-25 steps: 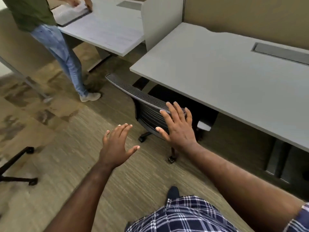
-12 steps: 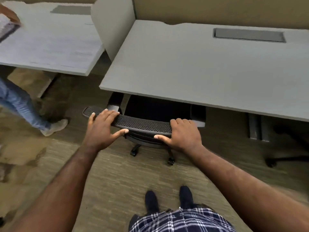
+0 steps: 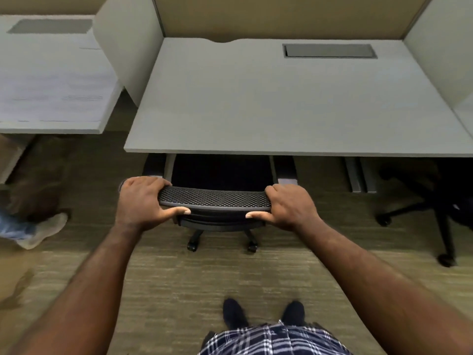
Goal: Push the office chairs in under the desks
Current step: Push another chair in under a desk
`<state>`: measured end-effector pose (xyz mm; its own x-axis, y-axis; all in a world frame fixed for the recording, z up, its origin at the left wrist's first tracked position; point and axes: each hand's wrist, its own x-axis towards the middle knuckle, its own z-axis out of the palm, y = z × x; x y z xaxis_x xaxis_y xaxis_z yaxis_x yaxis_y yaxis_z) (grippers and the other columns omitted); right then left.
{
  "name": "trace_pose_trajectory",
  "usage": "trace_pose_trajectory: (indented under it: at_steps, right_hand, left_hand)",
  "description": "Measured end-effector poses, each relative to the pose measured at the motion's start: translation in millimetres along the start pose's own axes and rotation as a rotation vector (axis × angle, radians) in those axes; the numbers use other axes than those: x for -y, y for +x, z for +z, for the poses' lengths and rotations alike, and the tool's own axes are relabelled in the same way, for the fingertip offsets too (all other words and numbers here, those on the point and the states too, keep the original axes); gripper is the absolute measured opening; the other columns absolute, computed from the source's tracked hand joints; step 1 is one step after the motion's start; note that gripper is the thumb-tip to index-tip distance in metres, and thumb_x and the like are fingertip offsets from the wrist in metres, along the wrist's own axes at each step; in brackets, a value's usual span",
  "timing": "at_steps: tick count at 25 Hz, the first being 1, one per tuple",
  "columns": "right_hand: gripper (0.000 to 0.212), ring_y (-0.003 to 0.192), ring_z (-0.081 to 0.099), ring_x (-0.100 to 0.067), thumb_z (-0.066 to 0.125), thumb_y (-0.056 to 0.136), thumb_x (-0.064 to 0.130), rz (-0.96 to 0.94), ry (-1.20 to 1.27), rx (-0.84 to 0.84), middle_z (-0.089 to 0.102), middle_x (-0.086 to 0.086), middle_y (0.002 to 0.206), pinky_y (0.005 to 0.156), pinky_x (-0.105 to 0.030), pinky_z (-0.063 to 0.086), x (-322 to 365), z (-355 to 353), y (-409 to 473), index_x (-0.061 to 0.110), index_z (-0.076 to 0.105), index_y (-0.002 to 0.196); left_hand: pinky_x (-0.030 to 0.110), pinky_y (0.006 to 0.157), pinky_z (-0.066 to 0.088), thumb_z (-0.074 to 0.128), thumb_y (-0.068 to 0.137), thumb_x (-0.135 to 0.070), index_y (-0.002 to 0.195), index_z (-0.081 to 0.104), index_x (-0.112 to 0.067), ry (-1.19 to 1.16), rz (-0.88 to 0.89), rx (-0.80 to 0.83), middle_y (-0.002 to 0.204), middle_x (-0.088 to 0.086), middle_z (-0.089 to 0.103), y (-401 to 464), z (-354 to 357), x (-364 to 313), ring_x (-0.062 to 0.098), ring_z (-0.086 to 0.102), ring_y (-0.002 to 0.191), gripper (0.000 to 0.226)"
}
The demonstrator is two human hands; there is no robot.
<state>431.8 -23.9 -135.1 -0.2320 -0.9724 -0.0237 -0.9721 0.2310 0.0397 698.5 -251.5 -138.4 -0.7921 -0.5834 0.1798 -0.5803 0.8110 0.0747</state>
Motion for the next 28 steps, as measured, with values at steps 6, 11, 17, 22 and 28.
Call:
trace_pose_trajectory:
  at_steps: [6, 11, 17, 22, 28]
  right_hand:
    - [0.08, 0.064, 0.048, -0.018, 0.015, 0.073, 0.091, 0.047, -0.01, 0.04, 0.06, -0.001, 0.081, 0.054, -0.033, 0.039, -22.8, -2.9, -14.9, 0.019, 0.049, 0.082]
    - [0.089, 0.067, 0.05, -0.015, 0.006, 0.07, 0.092, 0.073, -0.035, 0.06, 0.058, 0.001, 0.083, 0.057, -0.031, 0.043, -60.4, -2.3, -34.8, 0.021, 0.054, 0.091]
    - [0.088, 0.065, 0.048, -0.015, 0.008, 0.072, 0.092, 0.093, -0.058, 0.034, 0.055, 0.002, 0.082, 0.056, -0.029, 0.038, -116.5, 2.7, -61.9, 0.02, 0.054, 0.091]
    - [0.096, 0.07, 0.05, -0.015, 0.0, 0.067, 0.093, 0.114, -0.056, 0.046, 0.058, 0.002, 0.087, 0.06, -0.028, 0.038, -178.7, 4.3, -77.4, 0.021, 0.055, 0.097]
    - [0.106, 0.087, 0.057, -0.021, -0.004, 0.065, 0.097, 0.123, -0.049, 0.049, 0.062, 0.0, 0.1, 0.075, -0.037, 0.047, -256.6, 5.7, -70.6, 0.023, 0.057, 0.11]
  left_hand:
    - [0.044, 0.088, 0.04, 0.039, 0.06, -0.097, 0.095, 0.069, -0.025, 0.007, 0.017, -0.02, 0.09, -0.005, 0.068, 12.2, 5.4, -26.2, 0.023, 0.064, 0.089, 0.086]
    - [0.043, 0.088, 0.041, 0.037, 0.061, -0.098, 0.093, 0.07, -0.024, 0.011, 0.03, -0.025, 0.089, -0.005, 0.068, 22.5, 10.6, -65.8, 0.022, 0.064, 0.088, 0.087]
    - [0.042, 0.088, 0.041, 0.037, 0.062, -0.098, 0.096, 0.068, -0.025, 0.0, 0.049, 0.014, 0.09, -0.006, 0.066, 49.1, 22.8, -122.6, 0.019, 0.062, 0.088, 0.086]
    - [0.043, 0.092, 0.038, 0.032, 0.065, -0.098, 0.105, 0.068, -0.024, -0.031, 0.035, 0.035, 0.098, -0.005, 0.066, 75.7, 33.8, -181.3, 0.019, 0.061, 0.096, 0.091]
    - [0.043, 0.101, 0.03, 0.022, 0.058, -0.103, 0.118, 0.064, -0.025, -0.093, -0.017, 0.164, 0.114, -0.005, 0.064, 125.7, 39.1, -243.1, 0.018, 0.054, 0.112, 0.107]
